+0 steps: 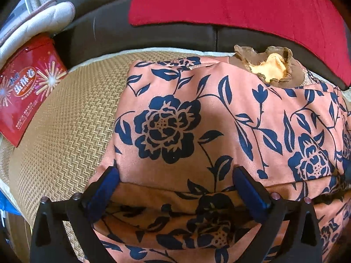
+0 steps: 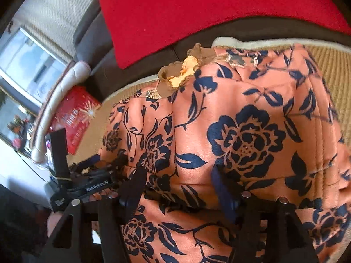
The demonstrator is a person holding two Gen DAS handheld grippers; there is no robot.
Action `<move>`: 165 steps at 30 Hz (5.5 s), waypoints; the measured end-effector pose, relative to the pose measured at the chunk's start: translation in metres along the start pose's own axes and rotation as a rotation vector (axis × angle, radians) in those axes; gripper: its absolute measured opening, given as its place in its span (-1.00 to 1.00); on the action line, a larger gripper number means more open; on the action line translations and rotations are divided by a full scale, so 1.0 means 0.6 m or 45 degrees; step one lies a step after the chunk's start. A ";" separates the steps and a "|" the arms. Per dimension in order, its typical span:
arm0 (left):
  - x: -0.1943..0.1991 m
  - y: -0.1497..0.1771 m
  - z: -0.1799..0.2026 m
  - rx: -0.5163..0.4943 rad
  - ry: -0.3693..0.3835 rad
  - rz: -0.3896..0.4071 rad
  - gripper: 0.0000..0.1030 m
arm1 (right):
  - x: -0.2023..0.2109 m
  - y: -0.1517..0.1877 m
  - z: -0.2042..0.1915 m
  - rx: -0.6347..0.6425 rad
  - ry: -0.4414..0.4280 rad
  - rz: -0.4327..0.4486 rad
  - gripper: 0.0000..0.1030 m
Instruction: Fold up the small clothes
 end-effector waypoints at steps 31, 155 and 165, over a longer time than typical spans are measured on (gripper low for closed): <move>-0.002 -0.041 -0.083 0.041 -0.245 0.027 1.00 | 0.017 -0.062 0.030 -0.143 0.051 0.180 -0.21; 0.024 0.476 -0.216 0.436 0.795 -0.270 -0.47 | 0.145 0.473 0.175 -0.702 -0.396 0.106 -0.87; -0.007 0.478 -0.192 0.384 0.747 -0.286 -0.89 | 0.091 0.478 0.189 -0.737 -0.370 -0.022 -0.78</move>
Point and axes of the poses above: each gripper's, at about its wrist camera, not at the fingertips, and x roughly against the way its jaws point, z to its right, y to its underside, the point moved 7 cm from there along -x, roughly the way its jaws point, and after that the axes turned 10 degrees about -z, right-handed, at the moved point
